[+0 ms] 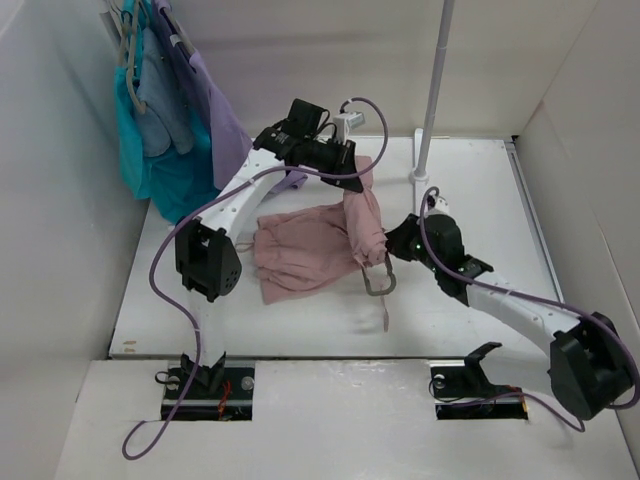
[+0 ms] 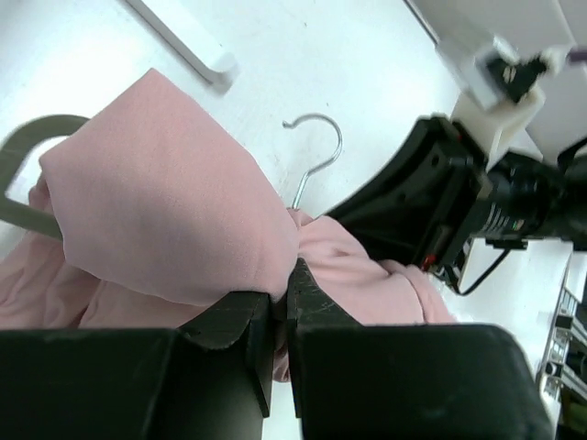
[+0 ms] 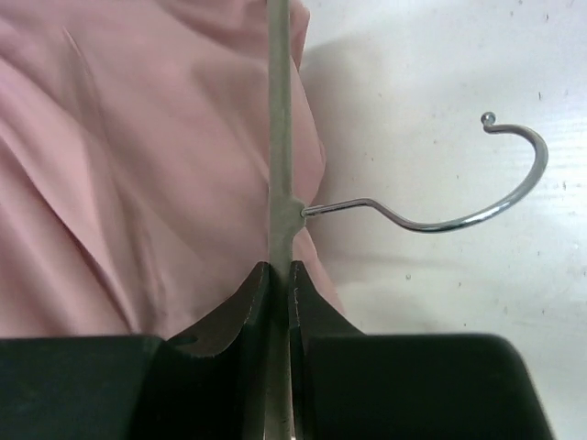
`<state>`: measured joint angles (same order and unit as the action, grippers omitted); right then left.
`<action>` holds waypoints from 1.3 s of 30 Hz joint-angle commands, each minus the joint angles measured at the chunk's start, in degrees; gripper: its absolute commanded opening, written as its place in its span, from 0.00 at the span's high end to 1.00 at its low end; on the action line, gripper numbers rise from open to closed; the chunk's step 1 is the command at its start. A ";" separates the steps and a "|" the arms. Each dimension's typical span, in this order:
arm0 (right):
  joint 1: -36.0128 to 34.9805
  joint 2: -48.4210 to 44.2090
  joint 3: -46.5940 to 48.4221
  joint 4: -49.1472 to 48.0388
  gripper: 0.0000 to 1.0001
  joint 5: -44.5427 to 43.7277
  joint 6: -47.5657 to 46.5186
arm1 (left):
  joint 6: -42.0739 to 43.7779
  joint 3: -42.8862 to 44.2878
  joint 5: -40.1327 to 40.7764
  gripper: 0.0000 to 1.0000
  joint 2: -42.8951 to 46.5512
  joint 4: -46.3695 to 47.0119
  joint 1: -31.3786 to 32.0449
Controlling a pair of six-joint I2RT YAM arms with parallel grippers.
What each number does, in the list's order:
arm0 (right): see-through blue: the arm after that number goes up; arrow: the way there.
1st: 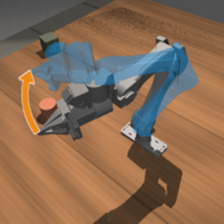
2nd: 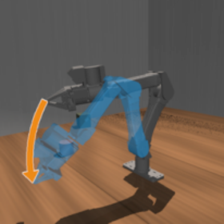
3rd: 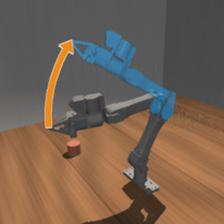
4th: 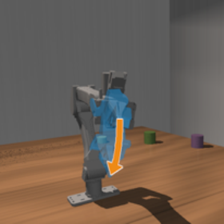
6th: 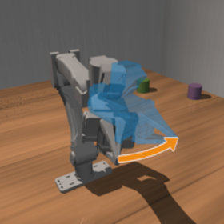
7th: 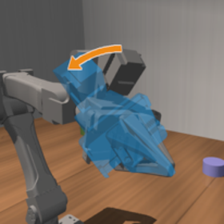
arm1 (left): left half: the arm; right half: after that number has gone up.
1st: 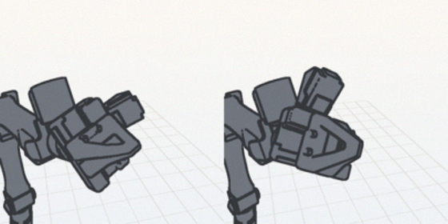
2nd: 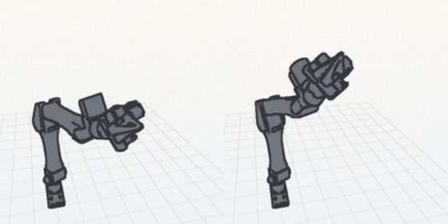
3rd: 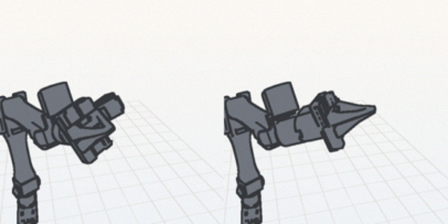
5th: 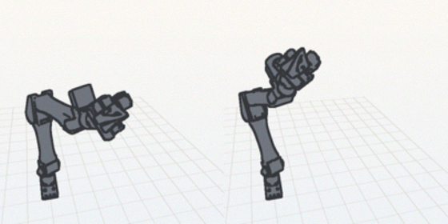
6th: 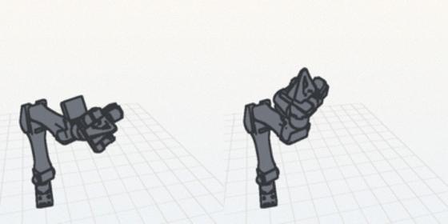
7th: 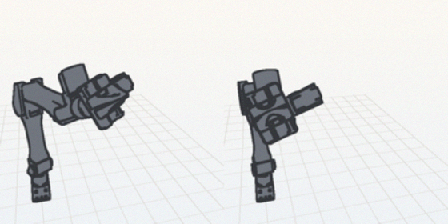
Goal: Place the trousers on the hanger
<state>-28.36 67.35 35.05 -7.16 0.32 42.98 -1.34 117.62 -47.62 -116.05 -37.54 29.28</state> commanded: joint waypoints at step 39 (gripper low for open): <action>10.69 20.53 17.60 3.03 1.00 6.12 -10.02 | 14.27 -8.38 -14.44 1.00 12.60 -9.83 -3.16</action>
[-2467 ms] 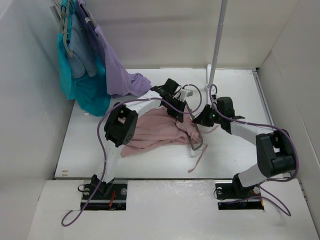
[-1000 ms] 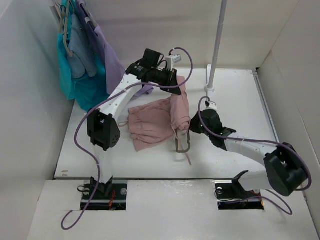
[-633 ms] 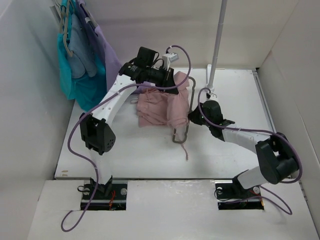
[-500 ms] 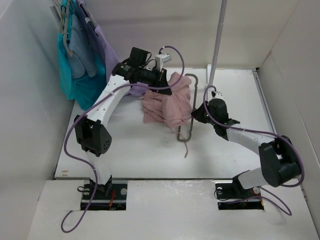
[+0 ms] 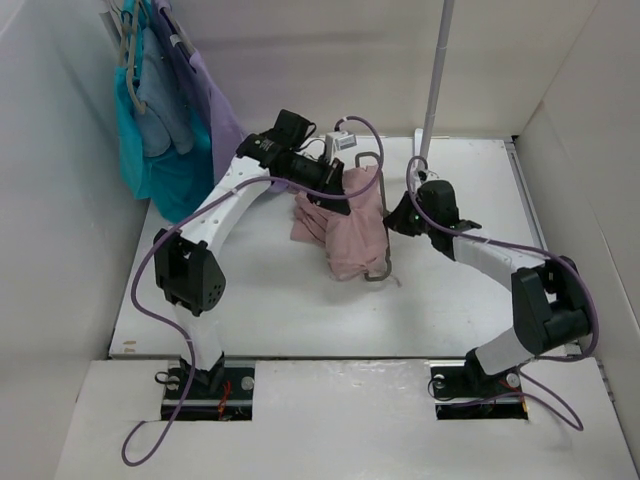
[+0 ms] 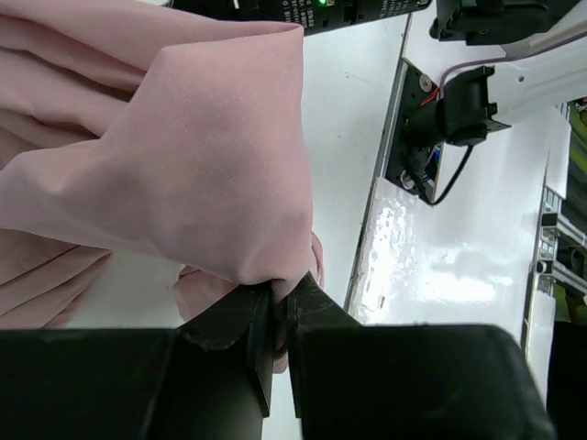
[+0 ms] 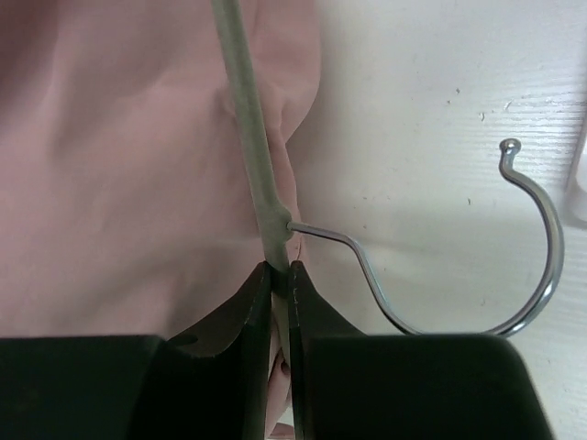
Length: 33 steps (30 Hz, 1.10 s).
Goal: Place the trousers on the hanger
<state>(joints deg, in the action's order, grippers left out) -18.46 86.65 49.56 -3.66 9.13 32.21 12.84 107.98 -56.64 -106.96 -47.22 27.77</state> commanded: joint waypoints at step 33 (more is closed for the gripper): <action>3.69 -15.81 -2.19 5.77 1.00 12.14 -12.08 | 23.86 -9.87 40.46 0.28 7.97 23.29 6.75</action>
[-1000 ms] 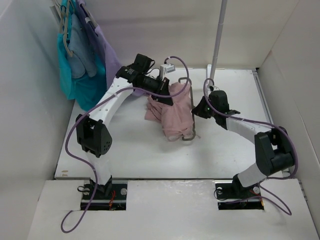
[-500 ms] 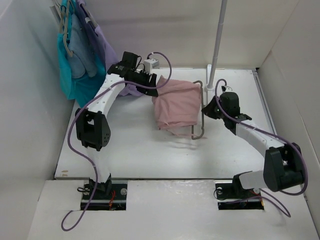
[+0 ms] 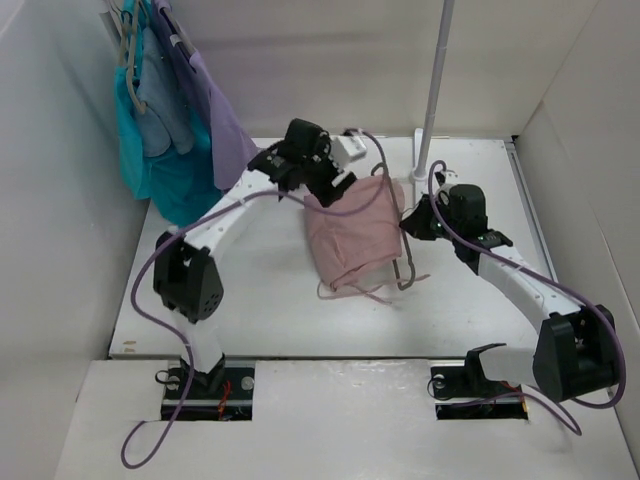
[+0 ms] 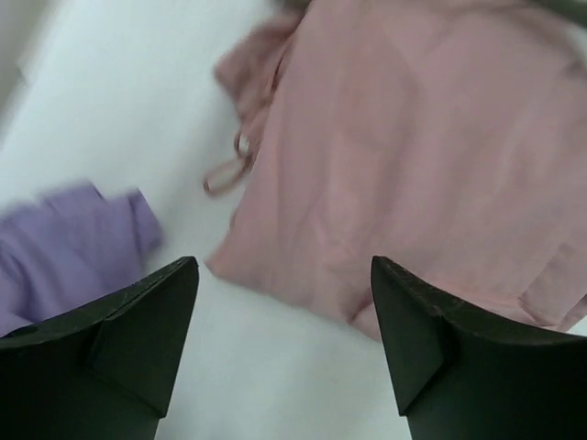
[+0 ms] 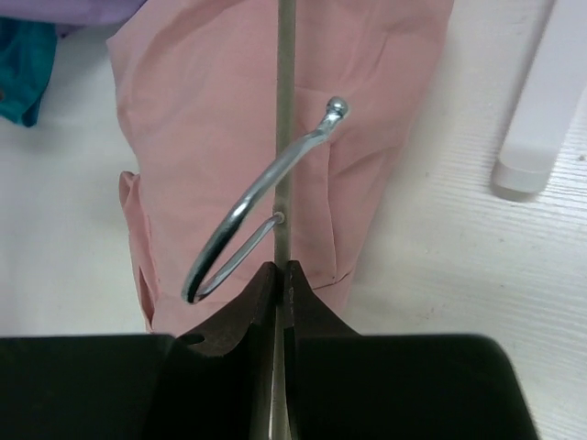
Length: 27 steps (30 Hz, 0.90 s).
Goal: Place the trousers on the hanger
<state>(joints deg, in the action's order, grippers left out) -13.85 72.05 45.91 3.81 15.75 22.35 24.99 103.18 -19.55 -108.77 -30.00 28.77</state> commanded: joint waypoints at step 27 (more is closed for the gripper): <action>-5.67 -0.60 0.23 -10.84 1.00 16.16 1.91 | 54.02 -26.18 -0.14 0.25 5.15 39.14 13.68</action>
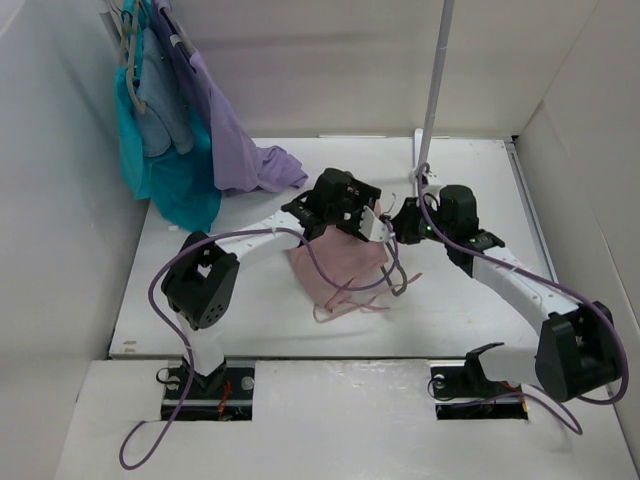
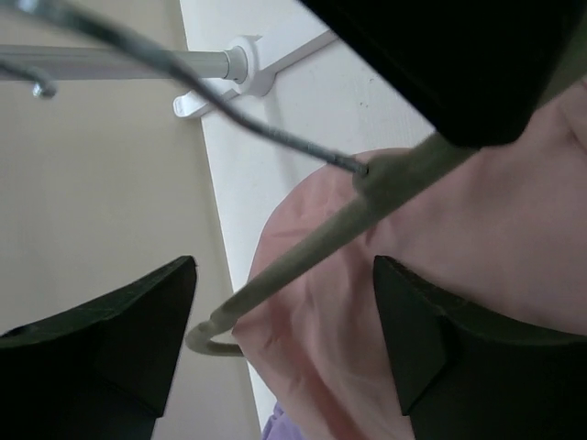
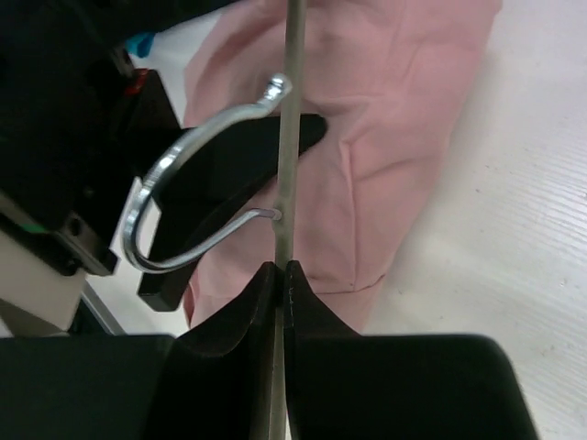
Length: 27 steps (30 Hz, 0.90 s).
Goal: Place the trousers on the hanger
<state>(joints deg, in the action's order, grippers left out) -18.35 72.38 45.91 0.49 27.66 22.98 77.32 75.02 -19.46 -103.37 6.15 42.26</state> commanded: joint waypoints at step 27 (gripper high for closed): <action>-2.92 -9.63 8.04 -1.12 0.56 -13.31 0.05 | 3.10 4.60 -0.14 1.00 3.87 -11.25 0.19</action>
<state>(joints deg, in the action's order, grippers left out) -20.62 65.95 48.29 -1.48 20.62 24.58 79.85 76.82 -18.09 -104.20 -3.46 42.28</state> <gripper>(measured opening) 0.441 0.105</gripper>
